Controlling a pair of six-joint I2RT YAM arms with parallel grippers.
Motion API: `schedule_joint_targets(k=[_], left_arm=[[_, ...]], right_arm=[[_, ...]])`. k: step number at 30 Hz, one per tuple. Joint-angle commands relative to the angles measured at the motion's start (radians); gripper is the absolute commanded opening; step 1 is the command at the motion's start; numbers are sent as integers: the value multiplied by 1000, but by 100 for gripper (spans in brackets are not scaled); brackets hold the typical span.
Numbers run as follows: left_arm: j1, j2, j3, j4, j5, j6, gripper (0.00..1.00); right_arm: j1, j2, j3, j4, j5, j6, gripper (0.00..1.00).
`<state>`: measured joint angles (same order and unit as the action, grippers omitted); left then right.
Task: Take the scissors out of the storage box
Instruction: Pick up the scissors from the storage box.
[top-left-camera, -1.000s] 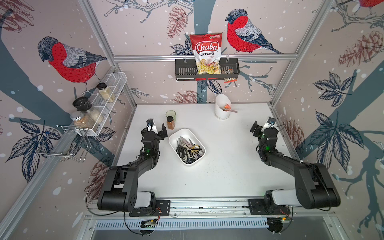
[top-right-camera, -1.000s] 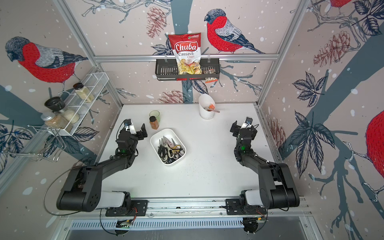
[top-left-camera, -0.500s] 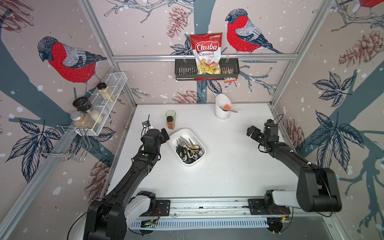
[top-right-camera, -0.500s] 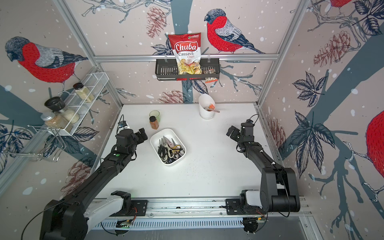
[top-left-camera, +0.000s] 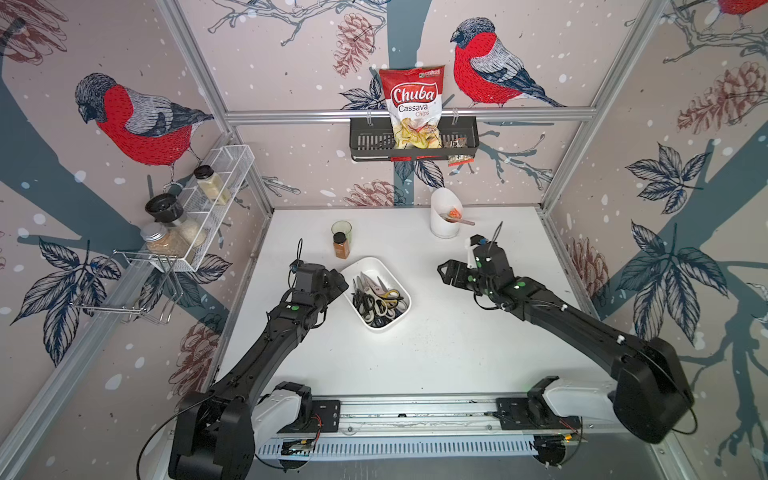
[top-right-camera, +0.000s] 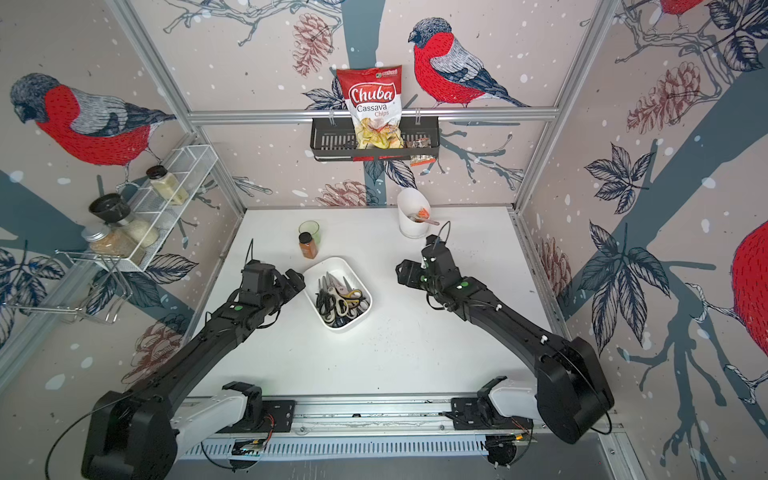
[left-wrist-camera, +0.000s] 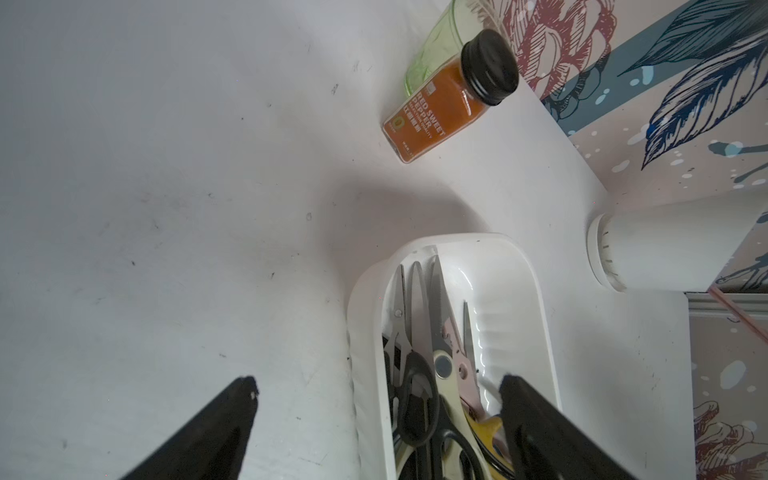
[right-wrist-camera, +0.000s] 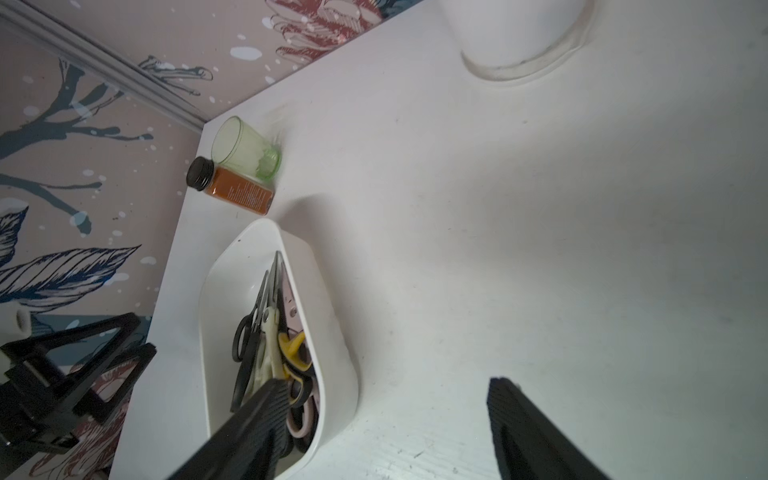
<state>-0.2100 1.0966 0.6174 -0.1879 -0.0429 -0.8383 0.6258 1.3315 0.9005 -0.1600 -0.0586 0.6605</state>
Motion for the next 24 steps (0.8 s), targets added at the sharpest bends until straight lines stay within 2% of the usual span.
schedule_joint_targets(k=[1, 4, 6, 8, 12, 16, 21, 24], left_arm=[[4, 43, 2, 62, 33, 12, 95], [58, 111, 9, 118, 98, 46, 95], [141, 173, 10, 147, 218, 39, 95], [191, 234, 45, 108, 280, 56, 95], [212, 320, 130, -2, 311, 139, 95], [216, 323, 133, -1, 296, 163, 95], [217, 284, 81, 29, 285, 115, 95], [216, 258, 52, 38, 281, 107, 95]], right_arm=[[83, 92, 86, -91, -21, 35, 72], [185, 221, 184, -122, 1, 0, 65], [240, 308, 253, -140, 4, -12, 59], [279, 377, 311, -142, -3, -17, 53], [337, 512, 469, -208, 0, -30, 42], [361, 607, 590, -279, 25, -71, 40], [392, 677, 691, -369, 10, -114, 37], [412, 698, 728, -420, 42, -143, 37]])
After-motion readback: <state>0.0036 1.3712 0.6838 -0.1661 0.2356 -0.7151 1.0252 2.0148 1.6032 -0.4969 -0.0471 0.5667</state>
